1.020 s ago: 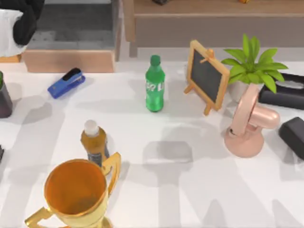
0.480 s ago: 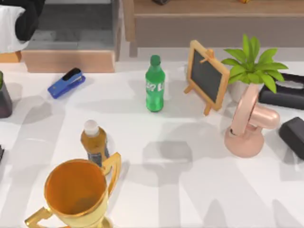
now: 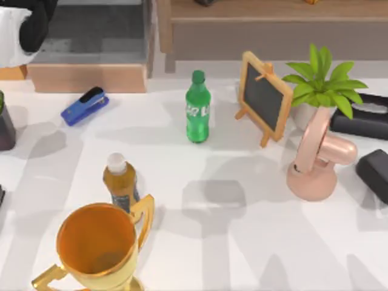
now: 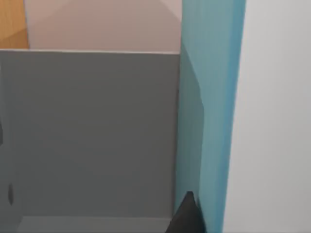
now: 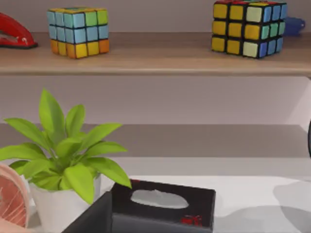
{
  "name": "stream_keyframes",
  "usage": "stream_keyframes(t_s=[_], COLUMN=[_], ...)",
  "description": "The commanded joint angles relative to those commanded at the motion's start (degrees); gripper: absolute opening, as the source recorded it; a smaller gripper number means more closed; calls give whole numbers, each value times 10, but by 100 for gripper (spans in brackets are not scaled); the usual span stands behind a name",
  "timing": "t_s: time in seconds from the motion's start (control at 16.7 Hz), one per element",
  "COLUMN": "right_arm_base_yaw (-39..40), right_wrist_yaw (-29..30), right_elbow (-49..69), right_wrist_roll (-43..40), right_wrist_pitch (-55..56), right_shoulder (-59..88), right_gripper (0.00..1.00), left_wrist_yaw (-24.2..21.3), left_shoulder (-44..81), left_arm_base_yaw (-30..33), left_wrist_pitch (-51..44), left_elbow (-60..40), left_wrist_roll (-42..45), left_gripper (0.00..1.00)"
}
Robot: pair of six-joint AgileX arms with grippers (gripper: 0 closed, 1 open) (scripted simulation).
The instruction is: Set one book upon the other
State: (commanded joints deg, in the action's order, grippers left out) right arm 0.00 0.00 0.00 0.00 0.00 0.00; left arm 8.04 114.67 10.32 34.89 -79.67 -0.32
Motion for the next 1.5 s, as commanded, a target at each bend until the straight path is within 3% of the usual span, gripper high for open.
stream_keyframes(t_s=[0.12, 0.18, 1.26, 1.5], right_arm_base_yaw=[0, 0, 0, 0], right_wrist_yaw=[0, 0, 0, 0], right_elbow=[0, 0, 0, 0], right_wrist_roll=[0, 0, 0, 0], right_wrist_pitch=[0, 0, 0, 0], right_shoulder=[0, 0, 0, 0], right_gripper=[100, 100, 100, 100], left_wrist_yaw=[0, 0, 3, -53], left_shoulder=[0, 0, -26, -83], left_arm_base_yaw=[0, 0, 2, -14], left_wrist_pitch=[0, 0, -11, -13], left_elbow=[0, 0, 14, 44], left_wrist_roll=[0, 0, 2, 60], left_gripper=[2, 0, 0, 0])
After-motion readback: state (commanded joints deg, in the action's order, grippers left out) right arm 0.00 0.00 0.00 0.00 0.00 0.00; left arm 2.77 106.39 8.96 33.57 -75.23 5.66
